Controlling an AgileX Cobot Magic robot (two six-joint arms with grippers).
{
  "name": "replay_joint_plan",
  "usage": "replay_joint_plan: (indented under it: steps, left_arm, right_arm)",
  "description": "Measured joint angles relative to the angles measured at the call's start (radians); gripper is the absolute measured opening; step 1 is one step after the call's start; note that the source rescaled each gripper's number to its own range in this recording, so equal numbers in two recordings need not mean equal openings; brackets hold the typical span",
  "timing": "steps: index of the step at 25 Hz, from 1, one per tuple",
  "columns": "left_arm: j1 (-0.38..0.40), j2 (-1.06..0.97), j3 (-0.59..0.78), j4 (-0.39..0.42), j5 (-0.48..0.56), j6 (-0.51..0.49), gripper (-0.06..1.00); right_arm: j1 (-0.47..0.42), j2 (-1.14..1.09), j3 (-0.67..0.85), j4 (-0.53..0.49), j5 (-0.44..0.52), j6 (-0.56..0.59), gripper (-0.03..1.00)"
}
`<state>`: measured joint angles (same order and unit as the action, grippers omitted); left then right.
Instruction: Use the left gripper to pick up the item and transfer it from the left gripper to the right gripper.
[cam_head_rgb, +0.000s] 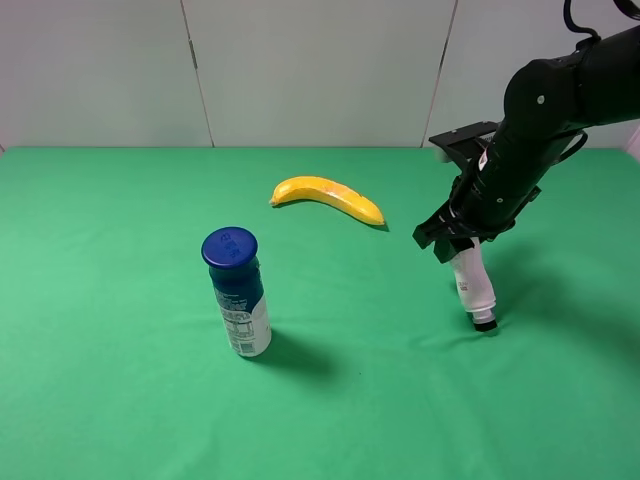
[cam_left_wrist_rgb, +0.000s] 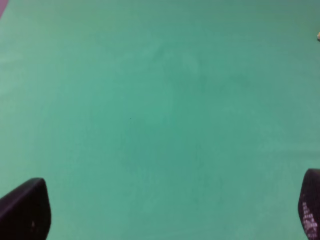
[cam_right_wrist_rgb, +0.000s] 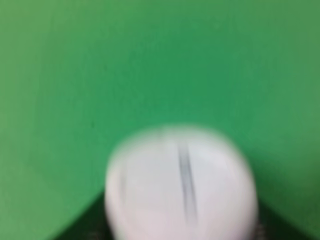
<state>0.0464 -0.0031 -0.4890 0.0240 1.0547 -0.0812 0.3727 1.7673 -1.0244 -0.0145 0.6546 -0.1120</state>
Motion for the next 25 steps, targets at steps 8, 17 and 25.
replay_joint_plan:
  steps: [8, 17, 25]
  left_arm:
    - [0.000, 0.000, 0.000, 0.000, 0.000, 0.000, 1.00]
    - [0.000, 0.000, 0.000, 0.000, 0.000, 0.000, 1.00]
    - [0.000, 0.000, 0.000, 0.001, 0.000, 0.000, 1.00]
  right_arm:
    - [0.000, 0.003, 0.000, -0.003, -0.001, 0.028, 0.98]
    - [0.000, -0.002, 0.000, -0.003, -0.018, 0.028, 1.00]
    - [0.000, -0.115, -0.013, -0.003, 0.008, 0.033, 1.00]
